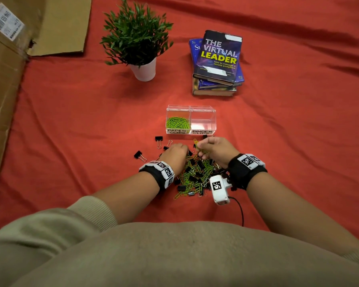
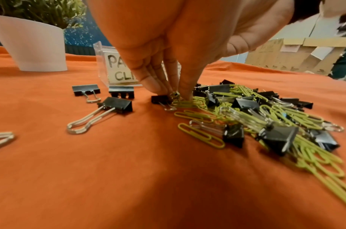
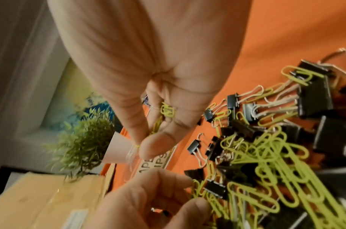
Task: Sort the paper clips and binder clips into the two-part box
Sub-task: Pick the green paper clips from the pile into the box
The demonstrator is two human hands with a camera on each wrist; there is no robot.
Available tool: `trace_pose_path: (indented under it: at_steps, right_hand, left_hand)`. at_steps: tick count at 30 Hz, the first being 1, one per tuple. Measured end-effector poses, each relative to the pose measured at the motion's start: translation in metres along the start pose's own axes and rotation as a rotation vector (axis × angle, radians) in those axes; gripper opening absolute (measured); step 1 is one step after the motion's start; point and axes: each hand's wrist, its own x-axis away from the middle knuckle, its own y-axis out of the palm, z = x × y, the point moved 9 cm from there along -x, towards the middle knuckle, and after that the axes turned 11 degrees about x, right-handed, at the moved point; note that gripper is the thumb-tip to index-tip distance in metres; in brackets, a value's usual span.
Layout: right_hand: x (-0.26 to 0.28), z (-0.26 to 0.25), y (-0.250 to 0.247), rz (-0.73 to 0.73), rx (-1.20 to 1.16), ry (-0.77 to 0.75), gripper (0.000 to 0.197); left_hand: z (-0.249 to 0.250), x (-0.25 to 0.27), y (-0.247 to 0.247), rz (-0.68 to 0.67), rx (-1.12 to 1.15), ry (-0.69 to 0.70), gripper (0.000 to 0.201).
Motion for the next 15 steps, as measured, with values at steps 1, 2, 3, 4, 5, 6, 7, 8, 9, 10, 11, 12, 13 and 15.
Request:
trace_pose_path:
  at_steps: [1, 2, 3, 4, 5, 6, 7, 8, 9, 10, 11, 12, 13, 15]
  right_hand:
    - [0.001, -0.001, 0.002, -0.023, -0.07, 0.001, 0.006]
    - [0.002, -0.002, 0.004, -0.037, -0.116, 0.001, 0.004]
    - [0.002, -0.005, 0.004, -0.04, -0.144, 0.0, 0.003]
    - [0.002, -0.008, 0.005, -0.036, -0.157, -0.004, 0.005]
    - [0.0, -0.012, 0.004, -0.028, -0.157, -0.009, 0.008]
    - [-0.001, -0.019, 0.004, -0.015, -0.14, -0.016, 0.011]
    - [-0.005, -0.026, 0.003, 0.005, -0.102, -0.028, 0.013]
    - [-0.009, -0.035, 0.002, 0.028, -0.05, -0.045, 0.014]
    - [-0.015, -0.044, 0.002, 0.058, 0.019, -0.063, 0.016]
    - [-0.022, -0.053, 0.001, 0.09, 0.108, -0.081, 0.018]
    - [-0.029, -0.063, 0.0, 0.126, 0.229, -0.099, 0.018]
    - [-0.037, -0.072, 0.001, 0.161, 0.362, -0.116, 0.018]
    - [-0.044, -0.081, 0.003, 0.196, 0.501, -0.138, 0.019]
    - [-0.057, -0.099, 0.011, 0.256, 0.757, -0.199, 0.024]
  left_hand:
    - [-0.001, 0.0, 0.001, -0.006, 0.003, -0.004, 0.019]
    - [-0.002, 0.0, 0.001, -0.012, 0.015, -0.012, 0.02]
    - [-0.003, -0.001, 0.001, -0.014, 0.03, -0.02, 0.02]
    - [-0.003, -0.001, 0.0, -0.013, 0.041, -0.029, 0.019]
    - [-0.003, -0.001, -0.001, -0.011, 0.049, -0.037, 0.018]
    - [-0.003, -0.001, -0.002, -0.007, 0.054, -0.041, 0.017]
    - [-0.004, -0.001, -0.002, -0.005, 0.059, -0.044, 0.016]
    - [-0.005, 0.0, -0.003, -0.005, 0.063, -0.048, 0.016]
    - [-0.007, 0.001, -0.004, -0.006, 0.071, -0.053, 0.017]
    - [-0.01, 0.002, -0.005, -0.005, 0.089, -0.063, 0.018]
    - [-0.013, 0.003, -0.007, 0.0, 0.122, -0.075, 0.018]
    - [-0.017, 0.004, -0.01, 0.011, 0.166, -0.087, 0.019]
    - [-0.02, 0.005, -0.014, 0.034, 0.213, -0.094, 0.019]
    - [-0.025, 0.006, -0.024, 0.088, 0.289, -0.105, 0.019]
